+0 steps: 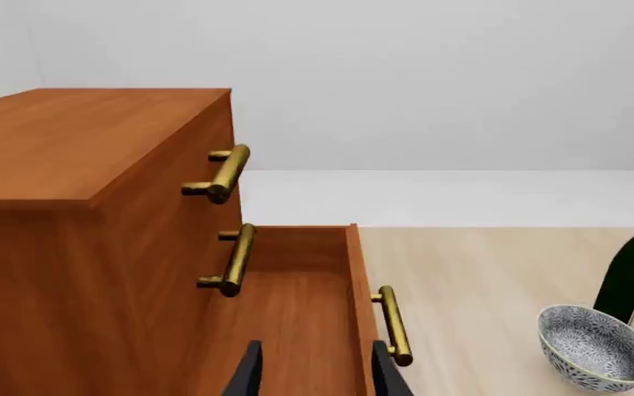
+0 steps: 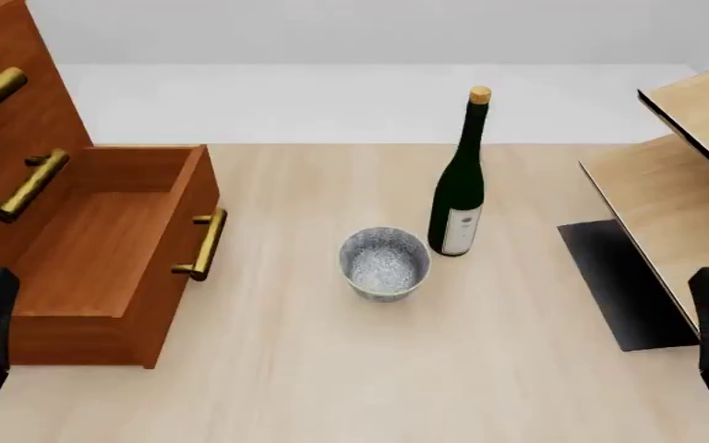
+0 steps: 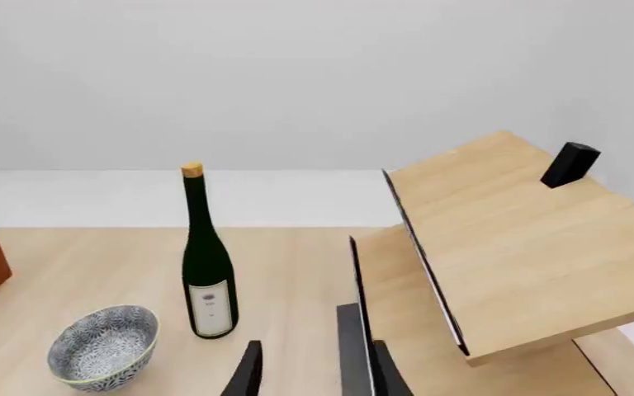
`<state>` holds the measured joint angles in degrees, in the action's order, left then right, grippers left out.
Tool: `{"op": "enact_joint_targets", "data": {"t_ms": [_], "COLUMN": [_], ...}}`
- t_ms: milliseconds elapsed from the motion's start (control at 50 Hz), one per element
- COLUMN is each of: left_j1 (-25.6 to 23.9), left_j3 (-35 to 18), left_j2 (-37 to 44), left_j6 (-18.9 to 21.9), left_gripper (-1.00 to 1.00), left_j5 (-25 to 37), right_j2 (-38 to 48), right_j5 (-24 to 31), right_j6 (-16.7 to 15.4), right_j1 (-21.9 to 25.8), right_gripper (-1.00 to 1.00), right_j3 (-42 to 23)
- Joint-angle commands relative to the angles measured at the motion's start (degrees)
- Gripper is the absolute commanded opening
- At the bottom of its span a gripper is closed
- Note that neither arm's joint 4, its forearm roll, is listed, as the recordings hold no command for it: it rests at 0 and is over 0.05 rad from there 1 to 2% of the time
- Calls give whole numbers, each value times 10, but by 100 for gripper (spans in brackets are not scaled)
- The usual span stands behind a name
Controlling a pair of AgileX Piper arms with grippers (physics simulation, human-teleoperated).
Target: Close the bottom drawer of the cabinet and open the top drawer.
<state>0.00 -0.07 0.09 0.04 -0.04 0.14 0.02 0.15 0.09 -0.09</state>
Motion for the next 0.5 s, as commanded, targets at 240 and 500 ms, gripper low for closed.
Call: {"op": "enact_joint_targets", "data": {"t_ms": [240,500], "left_j1": [0,-5], "left_j3": [-2,-38], "left_j2": [4,31], "left_j6": [-1,-10], "left_gripper": [100,100], "left_j5": [-1,9], "right_j2": [1,1], "right_j5": [4,4], "right_j6": [2,-1], "right_j1": [5,5], "right_gripper": [100,100], "right_j3": [-1,0]}}
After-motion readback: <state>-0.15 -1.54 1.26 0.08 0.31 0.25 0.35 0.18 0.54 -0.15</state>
